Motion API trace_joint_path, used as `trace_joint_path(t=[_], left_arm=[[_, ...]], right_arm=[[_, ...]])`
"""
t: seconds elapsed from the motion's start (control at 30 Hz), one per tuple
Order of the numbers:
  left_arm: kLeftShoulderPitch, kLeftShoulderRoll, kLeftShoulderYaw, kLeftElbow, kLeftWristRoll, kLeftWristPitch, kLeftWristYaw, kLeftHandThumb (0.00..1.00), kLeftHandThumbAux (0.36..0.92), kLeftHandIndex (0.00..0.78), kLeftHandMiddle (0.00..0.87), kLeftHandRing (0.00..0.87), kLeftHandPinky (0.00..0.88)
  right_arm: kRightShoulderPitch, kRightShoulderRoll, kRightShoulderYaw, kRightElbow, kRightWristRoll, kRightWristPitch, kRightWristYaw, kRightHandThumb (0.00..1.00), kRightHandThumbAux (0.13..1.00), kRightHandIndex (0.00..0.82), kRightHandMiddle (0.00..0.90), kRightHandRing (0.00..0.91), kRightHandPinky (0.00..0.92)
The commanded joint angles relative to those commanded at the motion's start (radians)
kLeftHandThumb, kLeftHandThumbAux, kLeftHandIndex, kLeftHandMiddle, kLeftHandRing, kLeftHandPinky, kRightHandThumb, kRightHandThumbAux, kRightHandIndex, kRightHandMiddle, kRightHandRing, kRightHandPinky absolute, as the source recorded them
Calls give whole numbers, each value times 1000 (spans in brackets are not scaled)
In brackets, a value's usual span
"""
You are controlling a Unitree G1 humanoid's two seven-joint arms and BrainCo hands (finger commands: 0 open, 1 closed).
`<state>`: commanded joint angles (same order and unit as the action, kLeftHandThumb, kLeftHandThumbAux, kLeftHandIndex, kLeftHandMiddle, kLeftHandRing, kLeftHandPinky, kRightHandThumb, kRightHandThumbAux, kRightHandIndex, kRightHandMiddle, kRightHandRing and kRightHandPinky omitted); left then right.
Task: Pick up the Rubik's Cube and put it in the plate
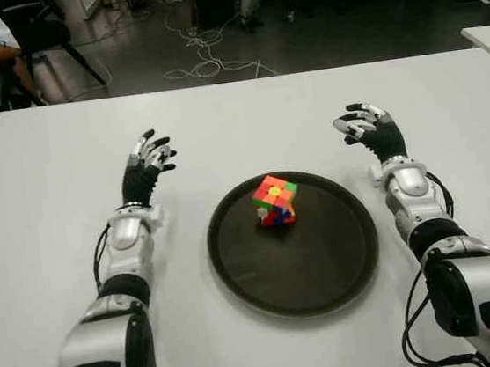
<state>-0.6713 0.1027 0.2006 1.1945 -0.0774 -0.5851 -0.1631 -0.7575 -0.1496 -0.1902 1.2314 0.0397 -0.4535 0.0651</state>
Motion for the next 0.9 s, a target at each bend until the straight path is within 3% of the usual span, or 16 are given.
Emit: trace_joint_path(t=[0.47, 0.9], left_arm=[[-7, 8, -13, 7, 18, 14, 23, 230, 574, 134, 292, 313, 352], [-7, 16, -25, 13, 41, 1, 39, 145, 612, 162, 281, 281, 291]], right_arm=[[-4, 2, -5, -2, 5, 4, -2, 0, 701, 327, 409, 472, 507], [0, -2, 26, -3, -32, -17, -57, 0, 690, 318, 385, 429, 452]])
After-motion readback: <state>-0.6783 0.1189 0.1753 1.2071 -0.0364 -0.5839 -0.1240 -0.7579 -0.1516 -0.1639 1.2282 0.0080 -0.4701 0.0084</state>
